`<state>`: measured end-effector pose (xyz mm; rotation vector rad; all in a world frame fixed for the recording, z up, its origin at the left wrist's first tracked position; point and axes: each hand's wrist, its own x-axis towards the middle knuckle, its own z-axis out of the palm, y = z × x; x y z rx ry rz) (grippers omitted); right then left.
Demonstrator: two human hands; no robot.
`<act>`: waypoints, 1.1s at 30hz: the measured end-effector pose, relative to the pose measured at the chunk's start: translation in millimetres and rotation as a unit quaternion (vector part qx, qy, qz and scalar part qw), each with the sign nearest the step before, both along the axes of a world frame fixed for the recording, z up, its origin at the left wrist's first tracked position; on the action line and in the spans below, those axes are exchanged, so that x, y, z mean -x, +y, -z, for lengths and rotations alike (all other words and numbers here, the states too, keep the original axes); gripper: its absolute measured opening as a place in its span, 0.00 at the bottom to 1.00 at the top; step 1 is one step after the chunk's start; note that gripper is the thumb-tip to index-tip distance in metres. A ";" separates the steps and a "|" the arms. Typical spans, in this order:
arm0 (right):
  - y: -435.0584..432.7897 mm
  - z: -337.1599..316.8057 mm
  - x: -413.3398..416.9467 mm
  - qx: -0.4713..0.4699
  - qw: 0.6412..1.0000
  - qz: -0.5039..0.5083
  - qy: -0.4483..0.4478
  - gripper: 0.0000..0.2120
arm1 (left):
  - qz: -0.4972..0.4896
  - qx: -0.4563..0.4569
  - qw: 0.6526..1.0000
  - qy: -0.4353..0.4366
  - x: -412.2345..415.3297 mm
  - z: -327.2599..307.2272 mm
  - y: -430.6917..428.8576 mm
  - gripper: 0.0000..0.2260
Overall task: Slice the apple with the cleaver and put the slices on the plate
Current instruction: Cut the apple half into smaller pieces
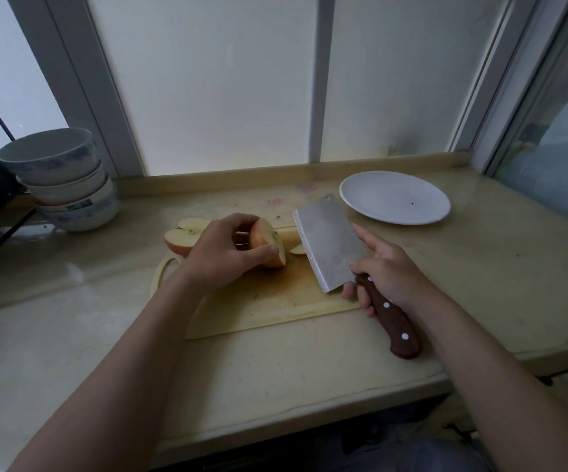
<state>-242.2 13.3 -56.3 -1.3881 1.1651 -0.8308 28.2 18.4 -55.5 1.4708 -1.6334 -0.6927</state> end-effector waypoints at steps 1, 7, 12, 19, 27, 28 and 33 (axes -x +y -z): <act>0.3 0.0 -0.3 -0.001 1.000 0.001 -0.001 0.34 | -0.008 0.007 1.000 0.002 1.6 1.2 -0.4 0.32; 2.8 -2.9 -2.1 -0.003 1.000 0.004 0.003 0.35 | -0.012 -0.002 1.000 0.003 3.9 4.0 -0.9 0.33; 4.3 -5.5 -3.0 -0.015 1.000 0.007 0.012 0.35 | 0.013 -0.019 1.000 -0.010 -2.2 0.6 0.9 0.32; 7.9 -23.8 -16.4 -0.023 0.996 -0.008 0.089 0.33 | 0.012 -0.012 1.000 -0.016 -0.3 1.0 1.2 0.37; 23.6 -53.0 -52.5 0.047 0.972 -0.054 0.222 0.43 | 0.019 0.006 0.998 -0.054 3.3 -0.8 2.8 0.41; 25.2 -55.1 -55.5 0.054 0.968 -0.061 0.236 0.44 | 0.017 0.008 0.998 -0.057 4.0 -0.7 3.1 0.41; 25.3 -62.2 -60.2 0.048 0.961 -0.067 0.265 0.46 | 0.017 0.022 0.996 -0.085 5.1 -1.0 3.6 0.40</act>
